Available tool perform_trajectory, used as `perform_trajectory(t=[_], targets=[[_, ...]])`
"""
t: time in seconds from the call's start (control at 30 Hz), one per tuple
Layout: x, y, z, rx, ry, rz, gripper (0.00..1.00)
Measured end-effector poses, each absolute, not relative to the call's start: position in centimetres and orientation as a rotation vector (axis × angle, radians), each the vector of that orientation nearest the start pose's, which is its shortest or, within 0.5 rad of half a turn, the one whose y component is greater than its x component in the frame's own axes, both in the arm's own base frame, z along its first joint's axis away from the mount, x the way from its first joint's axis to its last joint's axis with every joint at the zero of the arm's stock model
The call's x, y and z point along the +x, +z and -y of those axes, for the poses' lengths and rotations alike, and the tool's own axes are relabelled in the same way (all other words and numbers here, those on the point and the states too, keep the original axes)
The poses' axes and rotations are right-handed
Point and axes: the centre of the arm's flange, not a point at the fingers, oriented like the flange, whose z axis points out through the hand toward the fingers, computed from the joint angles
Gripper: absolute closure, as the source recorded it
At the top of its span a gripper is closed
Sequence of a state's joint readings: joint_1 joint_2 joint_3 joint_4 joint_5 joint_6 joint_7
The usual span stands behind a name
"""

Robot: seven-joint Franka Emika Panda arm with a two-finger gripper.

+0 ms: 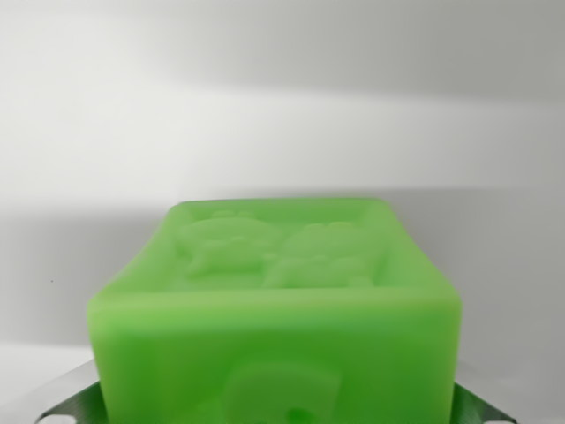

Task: Stack cube

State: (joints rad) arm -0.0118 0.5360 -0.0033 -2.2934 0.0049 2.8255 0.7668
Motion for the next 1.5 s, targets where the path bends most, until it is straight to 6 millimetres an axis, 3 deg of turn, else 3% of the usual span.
perform_trajectory(t=[0.37, 0.73, 1.5], targets=[[51.6, 11.6, 0.8, -2.903, 0.005, -1.204, 1.0], [51.7, 13.2, 0.8, -2.902, 0.0, -1.203, 1.0], [51.8, 19.4, 0.8, -2.899, -0.006, -1.202, 1.0]])
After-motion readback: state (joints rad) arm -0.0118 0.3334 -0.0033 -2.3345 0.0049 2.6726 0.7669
